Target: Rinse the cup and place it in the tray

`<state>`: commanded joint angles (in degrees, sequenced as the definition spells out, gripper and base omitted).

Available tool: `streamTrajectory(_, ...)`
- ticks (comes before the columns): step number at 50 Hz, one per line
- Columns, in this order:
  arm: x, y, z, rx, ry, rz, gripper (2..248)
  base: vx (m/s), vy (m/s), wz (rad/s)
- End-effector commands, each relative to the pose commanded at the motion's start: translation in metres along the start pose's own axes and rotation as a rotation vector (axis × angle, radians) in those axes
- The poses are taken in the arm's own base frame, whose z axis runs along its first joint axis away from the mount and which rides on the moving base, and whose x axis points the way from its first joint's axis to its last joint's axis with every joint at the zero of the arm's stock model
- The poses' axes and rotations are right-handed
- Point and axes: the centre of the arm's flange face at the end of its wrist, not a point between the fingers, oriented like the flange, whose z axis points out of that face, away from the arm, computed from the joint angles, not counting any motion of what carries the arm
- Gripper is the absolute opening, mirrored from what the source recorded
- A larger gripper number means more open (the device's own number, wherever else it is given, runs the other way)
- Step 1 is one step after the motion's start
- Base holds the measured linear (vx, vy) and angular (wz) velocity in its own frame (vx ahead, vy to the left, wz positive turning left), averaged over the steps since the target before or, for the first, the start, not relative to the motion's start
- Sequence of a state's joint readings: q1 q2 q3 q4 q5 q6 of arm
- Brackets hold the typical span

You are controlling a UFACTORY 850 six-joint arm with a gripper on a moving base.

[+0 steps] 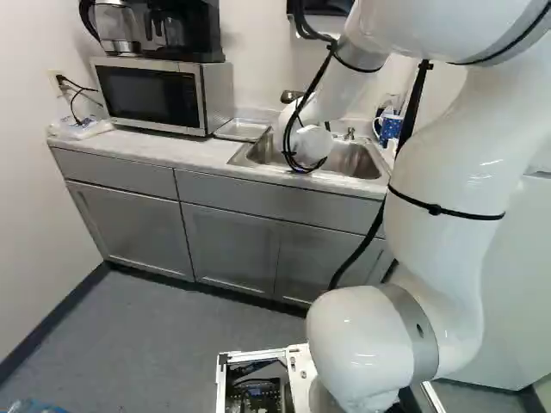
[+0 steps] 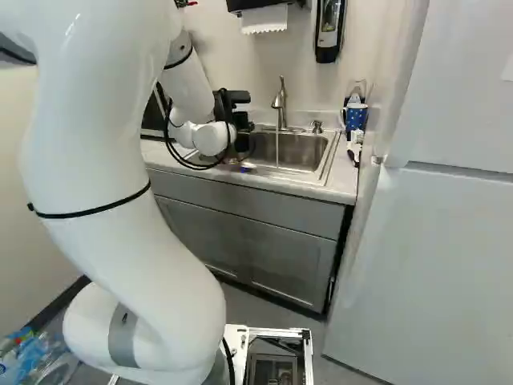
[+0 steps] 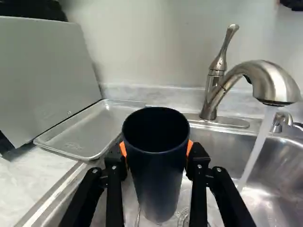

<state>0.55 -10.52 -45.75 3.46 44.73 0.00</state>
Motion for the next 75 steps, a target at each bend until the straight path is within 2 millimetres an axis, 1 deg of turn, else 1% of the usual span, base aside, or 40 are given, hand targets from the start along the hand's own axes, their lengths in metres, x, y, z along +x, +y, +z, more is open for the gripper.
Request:
streamTrajectory(21, -0.021, 0.020, 0.009, -0.034, -0.042, 0.001, 125, 0.000, 0.000, 0.000)
streamTrajectory(48, -0.018, 0.050, 0.025, -0.088, -0.027, 0.011, 125, 0.000, 0.000, 0.000)
streamTrajectory(75, -0.015, 0.091, 0.029, -0.159, -0.007, 0.024, 125, 0.000, 0.000, 0.000)
